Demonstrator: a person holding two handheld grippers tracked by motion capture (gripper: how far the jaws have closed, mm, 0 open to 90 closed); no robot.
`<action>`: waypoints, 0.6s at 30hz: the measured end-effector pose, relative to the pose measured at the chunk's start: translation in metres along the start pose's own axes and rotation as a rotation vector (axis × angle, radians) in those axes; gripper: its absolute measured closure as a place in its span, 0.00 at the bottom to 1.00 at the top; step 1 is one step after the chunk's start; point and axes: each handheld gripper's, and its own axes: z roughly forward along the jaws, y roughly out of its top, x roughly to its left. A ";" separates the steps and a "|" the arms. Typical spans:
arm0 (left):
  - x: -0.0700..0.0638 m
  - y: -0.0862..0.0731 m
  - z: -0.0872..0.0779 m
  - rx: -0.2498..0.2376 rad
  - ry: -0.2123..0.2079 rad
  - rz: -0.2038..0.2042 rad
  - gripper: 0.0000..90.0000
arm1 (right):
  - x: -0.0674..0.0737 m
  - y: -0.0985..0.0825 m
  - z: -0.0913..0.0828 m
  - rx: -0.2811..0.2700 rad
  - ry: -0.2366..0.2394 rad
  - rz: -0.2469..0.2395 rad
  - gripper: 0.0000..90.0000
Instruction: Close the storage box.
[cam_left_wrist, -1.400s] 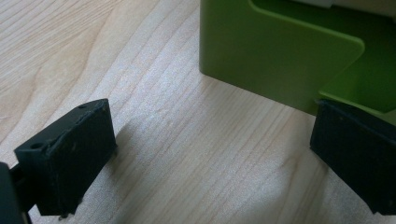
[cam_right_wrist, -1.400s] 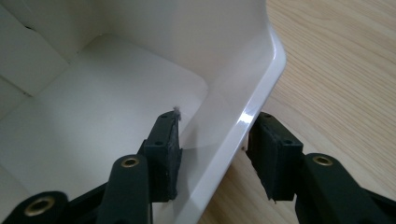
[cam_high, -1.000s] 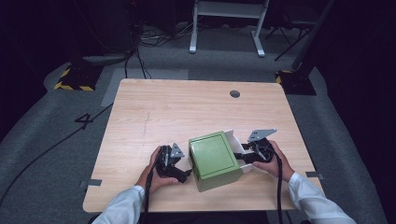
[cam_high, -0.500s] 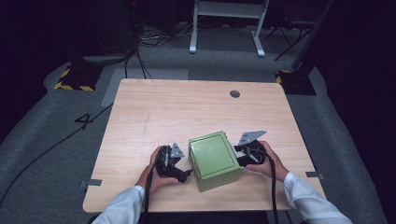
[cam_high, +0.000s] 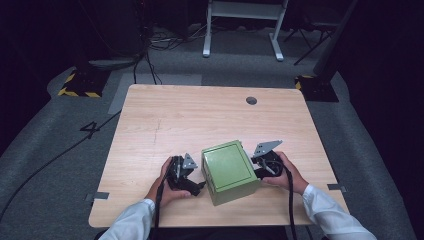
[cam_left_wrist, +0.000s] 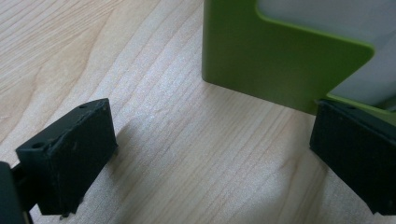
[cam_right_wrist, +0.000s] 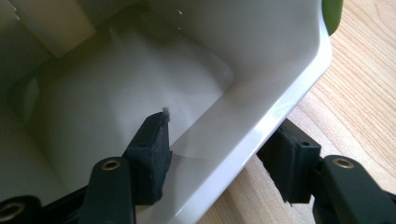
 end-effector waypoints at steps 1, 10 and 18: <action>0.000 0.000 0.000 0.000 0.000 0.000 0.01 | 0.000 0.000 0.000 0.002 0.000 0.001 0.49; 0.000 -0.001 -0.001 0.001 -0.003 -0.002 0.01 | -0.002 0.000 -0.008 -0.004 0.010 -0.022 0.46; 0.002 -0.006 -0.005 0.002 -0.019 0.017 0.01 | -0.005 -0.001 -0.019 -0.001 -0.030 -0.054 0.40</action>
